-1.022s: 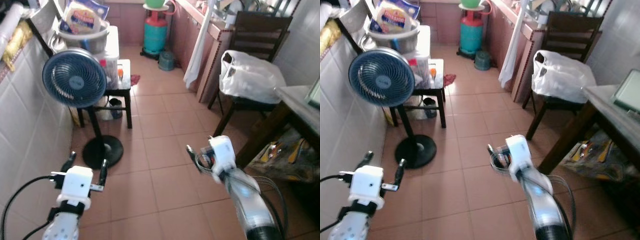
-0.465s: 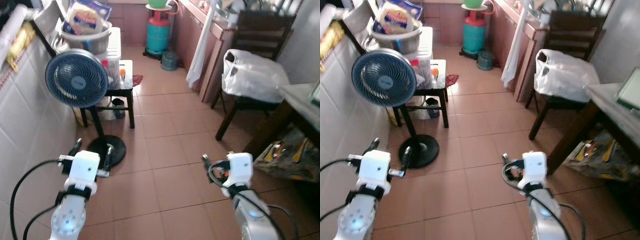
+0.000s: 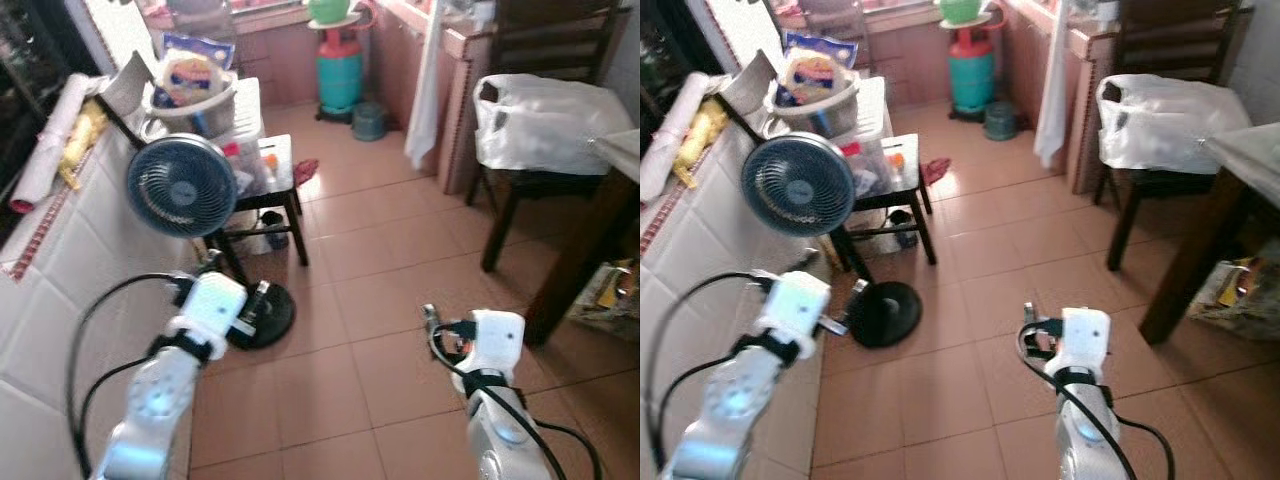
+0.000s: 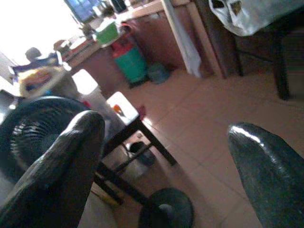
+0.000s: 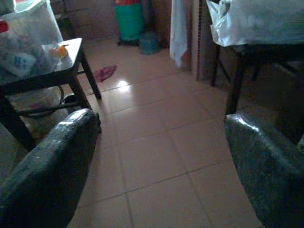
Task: Setting the table
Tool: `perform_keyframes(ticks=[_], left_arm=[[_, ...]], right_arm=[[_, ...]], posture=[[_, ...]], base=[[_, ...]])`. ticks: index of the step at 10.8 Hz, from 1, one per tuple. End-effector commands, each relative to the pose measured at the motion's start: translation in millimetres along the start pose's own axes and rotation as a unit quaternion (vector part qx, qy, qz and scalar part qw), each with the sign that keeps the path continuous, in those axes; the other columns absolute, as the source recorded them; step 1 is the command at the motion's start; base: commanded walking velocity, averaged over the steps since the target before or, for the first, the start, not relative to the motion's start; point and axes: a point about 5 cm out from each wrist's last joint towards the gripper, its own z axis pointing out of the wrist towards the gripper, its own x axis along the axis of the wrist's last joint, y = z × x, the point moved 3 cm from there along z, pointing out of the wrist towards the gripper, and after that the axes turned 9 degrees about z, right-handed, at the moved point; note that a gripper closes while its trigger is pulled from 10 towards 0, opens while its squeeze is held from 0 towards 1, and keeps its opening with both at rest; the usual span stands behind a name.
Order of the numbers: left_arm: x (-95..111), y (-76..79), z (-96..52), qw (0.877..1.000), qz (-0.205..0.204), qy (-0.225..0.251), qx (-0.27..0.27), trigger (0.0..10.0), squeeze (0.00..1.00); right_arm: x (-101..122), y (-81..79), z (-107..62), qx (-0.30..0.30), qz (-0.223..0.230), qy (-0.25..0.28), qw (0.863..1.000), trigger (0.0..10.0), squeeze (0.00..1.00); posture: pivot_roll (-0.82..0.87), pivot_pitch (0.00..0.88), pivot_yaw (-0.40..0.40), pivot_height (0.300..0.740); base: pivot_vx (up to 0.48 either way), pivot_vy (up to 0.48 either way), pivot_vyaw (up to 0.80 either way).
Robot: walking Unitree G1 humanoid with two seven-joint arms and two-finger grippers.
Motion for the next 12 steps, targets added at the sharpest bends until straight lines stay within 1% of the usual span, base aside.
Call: perform_keyframes(ticks=[1,2,3,4,5,6,7,8,10,11,12], left_arm=[[-6.8,-2.6,1.9,1.000,-0.015,-0.011,-0.002,10.0,0.00],[-9.1,-3.1,3.3,0.999,-0.037,-0.016,0.013,10.0,0.00],[-9.1,-3.1,2.9,0.999,-0.036,-0.017,0.019,10.0,0.00],[-10.1,0.3,-0.3,0.998,-0.043,-0.023,0.027,10.0,0.00],[-14.1,17.7,-8.7,0.997,-0.063,-0.035,0.031,10.0,0.00],[-17.6,13.1,-8.4,0.995,-0.076,-0.043,0.051,10.0,0.00],[-18.8,7.3,-6.7,0.994,-0.077,-0.045,0.065,10.0,0.00],[-14.8,5.2,-4.2,0.993,-0.077,-0.042,0.080,10.0,0.00],[-14.6,11.1,-6.2,0.994,-0.070,-0.045,0.076,10.0,0.00],[-18.7,11.1,-9.5,0.993,-0.063,-0.052,0.080,10.0,0.00],[-18.8,11.9,-9.3,0.993,-0.061,-0.051,0.082,10.0,0.00]], right_arm=[[5.3,-8.8,1.2,0.012,0.002,0.007,1.000,10.0,0.00],[5.9,-12.2,2.8,0.023,-0.003,0.002,1.000,10.0,0.00],[6.4,-13.4,3.7,0.026,-0.004,0.001,1.000,10.0,0.00],[7.6,-16.2,5.9,0.038,-0.008,0.000,0.999,10.0,0.00],[8.6,-17.9,14.2,0.056,-0.019,-0.011,0.998,10.0,0.00],[11.0,-19.4,18.3,0.063,-0.020,-0.011,0.998,10.0,0.00],[12.9,-22.0,20.3,0.070,-0.023,-0.011,0.997,10.0,0.00],[15.0,-24.8,22.3,0.079,-0.027,-0.013,0.996,10.0,0.00],[14.9,-24.6,23.7,0.084,-0.035,-0.023,0.996,10.0,0.00],[12.3,-20.1,20.6,0.086,-0.039,-0.034,0.995,10.0,0.00],[9.0,-19.9,18.5,0.090,-0.041,-0.038,0.994,10.0,0.00]], posture=[[0.12,0.000,0.103,0.740],[0.12,0.000,0.074,0.740],[0.13,0.000,0.063,0.740],[0.13,0.000,0.054,0.740],[0.15,0.000,0.019,0.740],[0.15,0.000,0.000,0.740],[0.16,0.000,-0.008,0.740],[0.15,0.000,-0.016,0.740],[0.14,0.000,-0.043,0.740],[0.14,0.000,-0.047,0.740],[0.14,0.000,-0.041,0.740]], base=[[0.000,0.000,0.00],[0.000,0.000,0.00],[0.000,0.000,0.00],[0.000,0.000,0.00],[0.000,0.000,-0.78],[0.000,0.000,-0.77],[0.000,0.000,-0.76],[0.000,0.000,-0.76],[0.000,0.000,-0.76],[0.000,0.000,-0.76],[0.000,0.000,-0.76]])
